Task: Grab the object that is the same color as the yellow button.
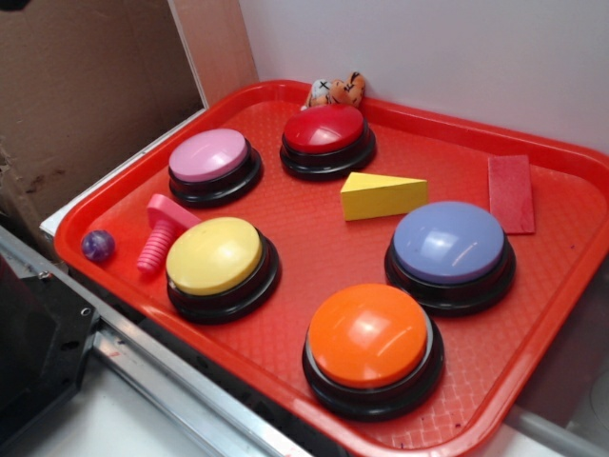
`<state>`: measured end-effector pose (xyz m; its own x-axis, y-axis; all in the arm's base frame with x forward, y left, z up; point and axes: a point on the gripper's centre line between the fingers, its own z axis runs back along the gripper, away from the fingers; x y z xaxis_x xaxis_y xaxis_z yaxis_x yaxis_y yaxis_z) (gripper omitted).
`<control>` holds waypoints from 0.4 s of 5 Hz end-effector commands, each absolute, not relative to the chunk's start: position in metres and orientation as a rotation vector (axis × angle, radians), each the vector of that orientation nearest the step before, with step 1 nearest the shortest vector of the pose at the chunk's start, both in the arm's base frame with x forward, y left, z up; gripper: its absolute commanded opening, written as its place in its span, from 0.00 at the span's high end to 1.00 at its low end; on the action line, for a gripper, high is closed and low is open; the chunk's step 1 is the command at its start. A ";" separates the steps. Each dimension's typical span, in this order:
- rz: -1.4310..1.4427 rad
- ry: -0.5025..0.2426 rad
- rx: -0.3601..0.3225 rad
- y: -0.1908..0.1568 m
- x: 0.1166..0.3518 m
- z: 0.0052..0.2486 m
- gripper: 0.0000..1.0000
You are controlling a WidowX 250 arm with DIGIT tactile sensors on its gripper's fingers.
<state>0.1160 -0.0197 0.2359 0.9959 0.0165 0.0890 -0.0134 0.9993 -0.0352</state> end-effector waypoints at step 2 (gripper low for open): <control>-0.160 -0.143 0.039 -0.038 0.136 0.228 0.00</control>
